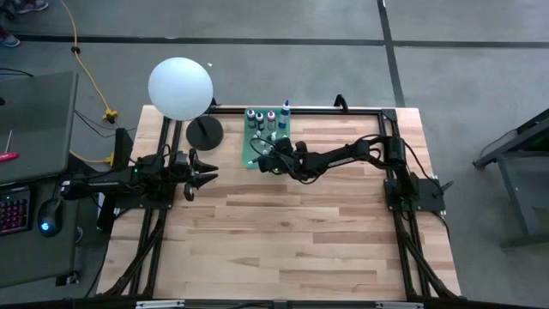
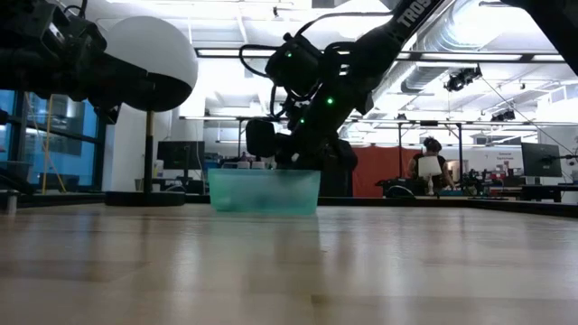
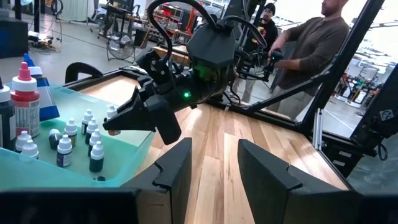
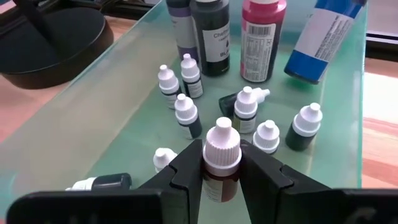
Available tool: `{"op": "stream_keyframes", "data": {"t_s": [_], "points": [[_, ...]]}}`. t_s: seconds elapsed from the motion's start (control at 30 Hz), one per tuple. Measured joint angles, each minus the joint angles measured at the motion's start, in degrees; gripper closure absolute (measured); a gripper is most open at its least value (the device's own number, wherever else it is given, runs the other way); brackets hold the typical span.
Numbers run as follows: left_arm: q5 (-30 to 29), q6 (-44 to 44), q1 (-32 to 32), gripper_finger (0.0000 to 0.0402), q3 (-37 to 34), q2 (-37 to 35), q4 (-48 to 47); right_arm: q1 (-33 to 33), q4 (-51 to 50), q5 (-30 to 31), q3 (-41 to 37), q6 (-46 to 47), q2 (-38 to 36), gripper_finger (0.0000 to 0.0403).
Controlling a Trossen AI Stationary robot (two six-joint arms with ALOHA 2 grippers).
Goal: Pick & Place food coloring
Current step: Put the small orange food coloring bottle into the blue bin, then return to Home Position
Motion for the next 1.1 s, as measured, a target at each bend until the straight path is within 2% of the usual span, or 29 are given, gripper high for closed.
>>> {"op": "stream_keyframes", "data": {"t_s": [0.67, 0.8, 1.0, 1.1], "points": [[0.0, 0.0, 0.0, 0.0273, 0.0, 0.0, 0.0, 0.0, 0.2, -0.2, 0.0, -0.7, 0.0, 0.0289], [0.0, 0.0, 0.0, 0.0273, 0.0, 0.0, 0.0, 0.0, 1.0, 0.0, -0.1, -3.8, -0.4, 0.0289], [0.0, 0.0, 0.0, 0.0273, 0.0, 0.0, 0.0, 0.0, 4.3, 2.9, 0.0, -10.1, -4.7, 0.0289], [0.0, 0.0, 0.0, 0.0273, 0.0, 0.0, 0.0, 0.0, 4.7, 2.1, -0.1, -13.5, -7.3, 0.0289]]}}
